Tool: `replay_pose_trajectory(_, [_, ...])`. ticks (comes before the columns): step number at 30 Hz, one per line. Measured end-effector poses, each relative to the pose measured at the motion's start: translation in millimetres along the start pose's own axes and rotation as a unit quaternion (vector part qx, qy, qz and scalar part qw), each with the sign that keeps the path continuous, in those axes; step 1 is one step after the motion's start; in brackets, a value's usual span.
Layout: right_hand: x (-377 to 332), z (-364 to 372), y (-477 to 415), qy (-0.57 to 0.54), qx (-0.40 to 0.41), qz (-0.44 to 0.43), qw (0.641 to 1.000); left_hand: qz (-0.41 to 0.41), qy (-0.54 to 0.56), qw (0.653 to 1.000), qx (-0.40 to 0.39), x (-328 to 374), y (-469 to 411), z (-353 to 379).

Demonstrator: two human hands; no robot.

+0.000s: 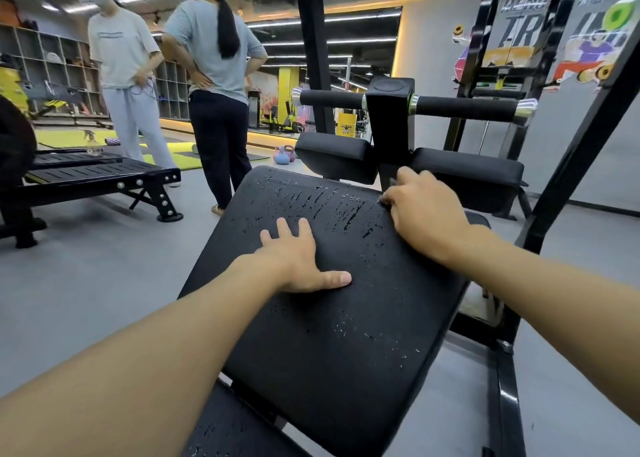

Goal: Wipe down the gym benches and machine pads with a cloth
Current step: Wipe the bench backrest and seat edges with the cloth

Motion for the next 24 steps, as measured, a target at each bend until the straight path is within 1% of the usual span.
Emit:
replay_pose_trajectory(1, [-14, 1, 7, -0.007, -0.013, -0.036, 0.999, -0.001, -0.004, 1.0, 0.0, 0, 0, 0])
replay_pose_trajectory(3, [-47, 2, 31, -0.034, -0.037, -0.143, 0.988, -0.003, -0.012, 1.0, 0.001, 2, -1, -1])
replay_pose_trajectory(4, [-52, 2, 39, -0.042, -0.053, -0.174, 0.982, -0.002, -0.015, 1.0, 0.001, 2, 0, -1])
replay_pose_trajectory(5, [-47, 1, 39, -0.041, -0.056, -0.183, 0.981, -0.002, -0.015, 1.0, 0.001, 2, 0, -1])
replay_pose_trajectory(6, [-33, 0, 33, -0.032, -0.049, -0.167, 0.984, -0.001, -0.014, 1.0, 0.002, 3, 1, -1])
replay_pose_trajectory(7, [-15, -2, 24, -0.018, -0.031, -0.129, 0.991, 0.0, -0.012, 1.0, 0.003, 3, 1, -1])
replay_pose_trajectory(9, [20, -7, 13, -0.014, 0.012, -0.011, 1.0, 0.003, -0.013, 1.0, 0.004, 3, 1, -1])
replay_pose_trajectory(10, [26, -8, 14, -0.016, 0.025, 0.022, 0.999, 0.003, -0.014, 1.0, 0.005, 3, 1, 0])
replay_pose_trajectory(11, [19, -7, 18, -0.019, 0.027, 0.018, 0.999, 0.003, -0.015, 1.0, 0.005, 3, 1, 0])
replay_pose_trajectory(12, [4, -6, 26, -0.023, 0.022, -0.02, 0.999, 0.001, -0.017, 1.0, 0.004, 3, 1, 0])
replay_pose_trajectory(14, [-30, -1, 49, -0.036, -0.011, -0.134, 0.99, -0.003, -0.022, 1.0, 0.003, 3, 1, 0])
replay_pose_trajectory(15, [-34, 1, 56, -0.035, -0.022, -0.172, 0.984, -0.004, -0.025, 1.0, 0.004, 3, 1, 0])
replay_pose_trajectory(16, [-28, 0, 56, -0.029, -0.027, -0.183, 0.982, -0.004, -0.026, 1.0, 0.006, 4, 1, 0])
replay_pose_trajectory(17, [-13, -2, 49, -0.023, -0.02, -0.16, 0.987, -0.003, -0.026, 1.0, 0.007, 4, 2, 0])
replay_pose_trajectory(19, [29, -10, 33, -0.026, 0.03, -0.037, 0.999, -0.002, -0.025, 1.0, 0.008, 5, 2, 0])
replay_pose_trajectory(20, [42, -13, 32, -0.029, 0.046, 0.018, 0.998, -0.003, -0.024, 1.0, 0.008, 5, 3, 1])
replay_pose_trajectory(21, [42, -14, 34, -0.031, 0.057, 0.033, 0.997, -0.005, -0.023, 1.0, 0.009, 5, 3, 1])
replay_pose_trajectory(22, [31, -12, 38, -0.032, 0.055, 0.009, 0.998, -0.006, -0.024, 1.0, 0.009, 5, 3, 1])
replay_pose_trajectory(24, [-6, -7, 60, -0.044, 0.022, -0.104, 0.993, -0.009, -0.022, 1.0, 0.009, 6, 3, 0])
Point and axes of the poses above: each hand's wrist, its own y-axis away from the middle knuckle, its own z-axis out of the palm, x = y × z, the point moved 8 cm from there along -y, towards the middle knuckle, and after that the axes turned 1 degree about -x, right-handed, at the moved point
